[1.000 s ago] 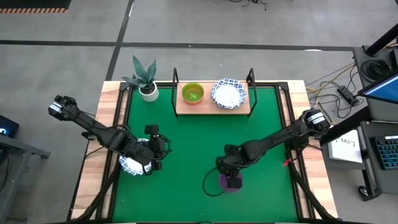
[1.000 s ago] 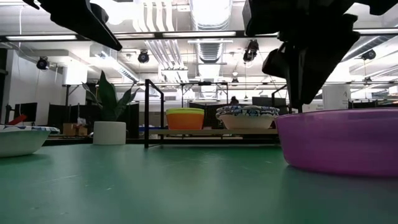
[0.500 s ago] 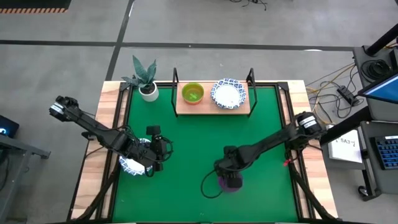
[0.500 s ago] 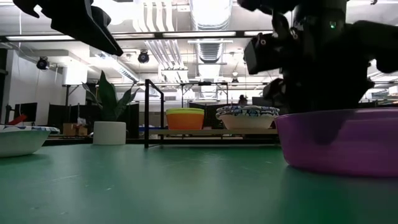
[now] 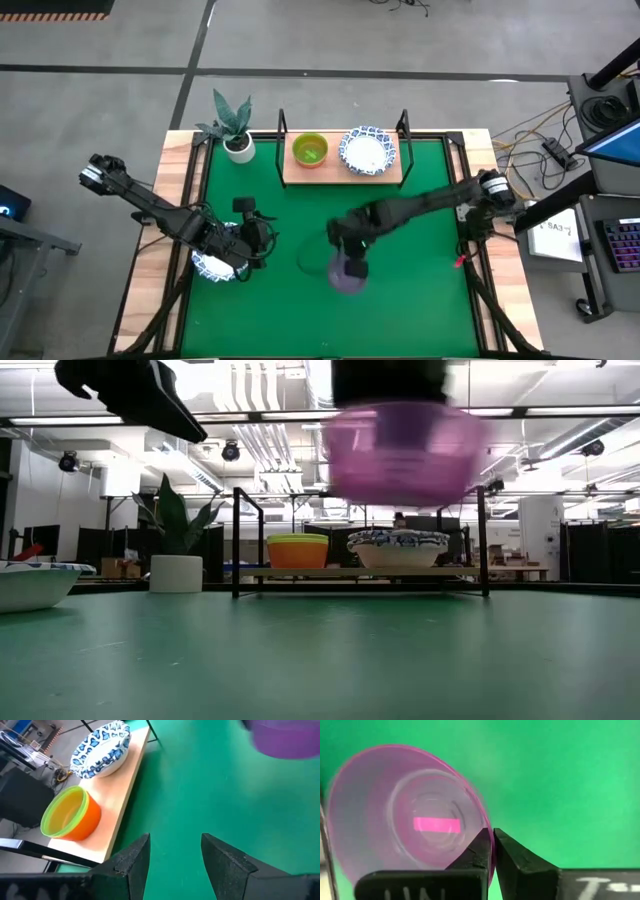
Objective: Place and stack bowls onto a shelf
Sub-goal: Stack the purple bowl on top of the green bowl on the shelf
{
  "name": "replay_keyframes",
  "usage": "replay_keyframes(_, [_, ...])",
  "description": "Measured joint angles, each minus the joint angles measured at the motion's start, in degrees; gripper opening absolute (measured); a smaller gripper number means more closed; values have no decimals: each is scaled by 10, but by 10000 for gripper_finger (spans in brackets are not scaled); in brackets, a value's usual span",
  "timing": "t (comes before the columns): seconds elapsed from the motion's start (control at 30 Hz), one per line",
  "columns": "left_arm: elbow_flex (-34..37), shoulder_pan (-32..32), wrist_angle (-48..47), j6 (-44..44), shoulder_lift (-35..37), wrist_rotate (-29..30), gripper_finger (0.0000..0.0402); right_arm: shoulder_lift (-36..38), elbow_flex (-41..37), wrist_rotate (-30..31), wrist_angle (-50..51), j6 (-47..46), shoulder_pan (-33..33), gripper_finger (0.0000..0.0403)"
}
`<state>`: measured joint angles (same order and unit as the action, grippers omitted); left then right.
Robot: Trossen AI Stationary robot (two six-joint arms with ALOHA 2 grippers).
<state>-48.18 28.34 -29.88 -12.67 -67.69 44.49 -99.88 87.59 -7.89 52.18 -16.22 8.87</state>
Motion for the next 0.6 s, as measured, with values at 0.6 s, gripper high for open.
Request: replay_keyframes(0.6, [0, 25, -23, -17, 41, 0, 160, -36, 185, 3, -31, 11, -373, 8])
